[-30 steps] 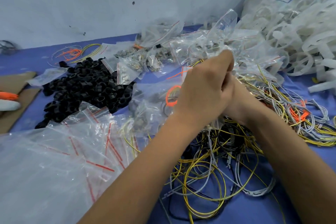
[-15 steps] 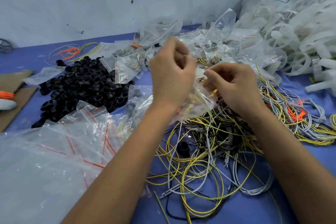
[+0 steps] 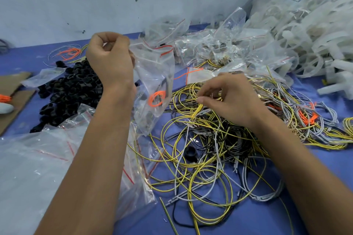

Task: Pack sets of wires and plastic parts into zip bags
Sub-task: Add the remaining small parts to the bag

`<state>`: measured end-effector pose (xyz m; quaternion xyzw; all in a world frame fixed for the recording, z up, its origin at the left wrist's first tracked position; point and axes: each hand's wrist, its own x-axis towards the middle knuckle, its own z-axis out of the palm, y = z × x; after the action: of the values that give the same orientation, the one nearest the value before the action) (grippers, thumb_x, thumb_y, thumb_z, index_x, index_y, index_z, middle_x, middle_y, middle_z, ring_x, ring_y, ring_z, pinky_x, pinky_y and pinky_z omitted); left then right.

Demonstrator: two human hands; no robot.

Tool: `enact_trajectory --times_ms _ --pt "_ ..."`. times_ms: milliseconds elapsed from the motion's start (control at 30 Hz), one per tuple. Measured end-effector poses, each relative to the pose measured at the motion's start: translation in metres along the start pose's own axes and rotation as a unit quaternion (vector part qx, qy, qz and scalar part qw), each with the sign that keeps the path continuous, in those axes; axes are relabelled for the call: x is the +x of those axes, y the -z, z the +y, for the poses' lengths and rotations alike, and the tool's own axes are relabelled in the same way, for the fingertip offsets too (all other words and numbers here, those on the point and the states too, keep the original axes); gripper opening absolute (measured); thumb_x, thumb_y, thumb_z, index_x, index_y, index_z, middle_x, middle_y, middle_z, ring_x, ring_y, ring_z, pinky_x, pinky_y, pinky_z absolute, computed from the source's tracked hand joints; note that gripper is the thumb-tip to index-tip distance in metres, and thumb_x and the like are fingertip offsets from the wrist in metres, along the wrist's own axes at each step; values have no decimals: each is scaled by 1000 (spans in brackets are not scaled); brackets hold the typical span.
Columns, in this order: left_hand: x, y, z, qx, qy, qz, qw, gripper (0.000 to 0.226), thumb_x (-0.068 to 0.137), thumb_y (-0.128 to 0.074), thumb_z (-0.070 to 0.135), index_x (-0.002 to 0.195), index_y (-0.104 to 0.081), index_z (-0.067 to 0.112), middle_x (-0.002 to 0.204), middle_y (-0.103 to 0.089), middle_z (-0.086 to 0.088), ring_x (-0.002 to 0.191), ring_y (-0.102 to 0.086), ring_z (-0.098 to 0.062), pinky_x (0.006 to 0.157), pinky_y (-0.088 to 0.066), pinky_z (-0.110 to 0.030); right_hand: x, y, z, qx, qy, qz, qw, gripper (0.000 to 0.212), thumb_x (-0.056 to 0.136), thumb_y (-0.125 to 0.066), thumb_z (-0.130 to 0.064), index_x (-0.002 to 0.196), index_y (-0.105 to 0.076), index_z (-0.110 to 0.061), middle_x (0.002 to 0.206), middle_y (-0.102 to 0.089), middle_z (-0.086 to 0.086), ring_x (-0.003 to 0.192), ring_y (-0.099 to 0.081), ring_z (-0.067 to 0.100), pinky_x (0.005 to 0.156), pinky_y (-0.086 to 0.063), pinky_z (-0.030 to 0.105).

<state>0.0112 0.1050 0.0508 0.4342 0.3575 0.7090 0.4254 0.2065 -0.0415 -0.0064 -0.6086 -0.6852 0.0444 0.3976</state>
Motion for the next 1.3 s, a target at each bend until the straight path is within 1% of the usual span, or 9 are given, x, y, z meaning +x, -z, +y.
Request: enact_trajectory --times_ms 167,433,567,700,900,967,1033,1133,1300 --pt "2 4 2 -13 7 1 1000 24 81 -60 -6 71 -52 14 55 -43 -4 39 -34 -15 42 -27 -19 -2 -15 -18 17 92 -143 985 8 82 -87 -25 80 -80 -21 74 -68 -16 77 -56 9 77 -45 32" --pt "1 3 2 -10 13 -11 1000 24 82 -60 -7 71 -53 13 55 -44 -3 40 -33 -16 42 -28 -19 -7 -11 -32 101 22 -340 935 18 79 -87 -38 75 -79 -22 70 -70 -2 66 -64 20 64 -51 39" --pt "0 2 1 -5 11 -19 1000 22 83 -60 -7 72 -53 12 55 -44 -3 41 -33 -16 43 -28 -20 -7 -5 -38 96 -5 -465 880 15 77 -88 -37 88 -81 -28 82 -74 -2 79 -70 19 77 -55 48" --pt "0 2 0 -5 17 -20 1000 23 83 -59 -8 73 -52 12 53 -44 1 40 -34 -14 43 -28 -19 -8 -3 -48 30 27 -505 862 21 75 -88 -40 93 -80 -38 85 -70 -4 84 -66 17 88 -50 50" --pt "0 1 -1 -7 18 -22 1000 22 84 -59 -7 74 -52 11 52 -45 2 39 -34 -14 43 -29 -20 -15 -17 -59 -73 33 -493 866 19 71 -89 -38 82 -72 -40 81 -65 -19 97 -57 10 96 -20 38" --pt "-1 1 -1 -9 18 -24 1000 22 84 -59 -8 74 -52 11 52 -45 2 39 -34 -13 43 -29 -20 -14 -18 -63 -65 37 -496 865 16 73 -88 -32 80 -74 -37 79 -66 -18 93 -59 8 99 -28 37" --pt "-1 1 -1 -10 20 -28 999 21 84 -59 -8 75 -52 10 53 -45 2 39 -34 -13 44 -28 -19 -11 -16 -63 -27 49 -482 875 13 77 -87 -24 81 -76 -32 82 -68 -11 86 -62 10 89 -46 35" --pt "-2 0 -2 -15 26 -40 999 20 84 -58 -8 76 -51 10 53 -45 3 39 -34 -12 43 -28 -19 -3 -9 -53 42 43 -358 932 12 83 -82 -14 85 -73 -23 81 -66 -10 74 -59 10 71 -48 27" --pt "-8 -5 -5 -13 31 -63 997 22 84 -58 -8 75 -52 11 54 -46 1 38 -36 -13 43 -28 -18 2 -8 -30 123 -5 -31 992 13 82 -82 -6 84 -72 -15 66 -56 -15 56 -42 7 59 -35 21"
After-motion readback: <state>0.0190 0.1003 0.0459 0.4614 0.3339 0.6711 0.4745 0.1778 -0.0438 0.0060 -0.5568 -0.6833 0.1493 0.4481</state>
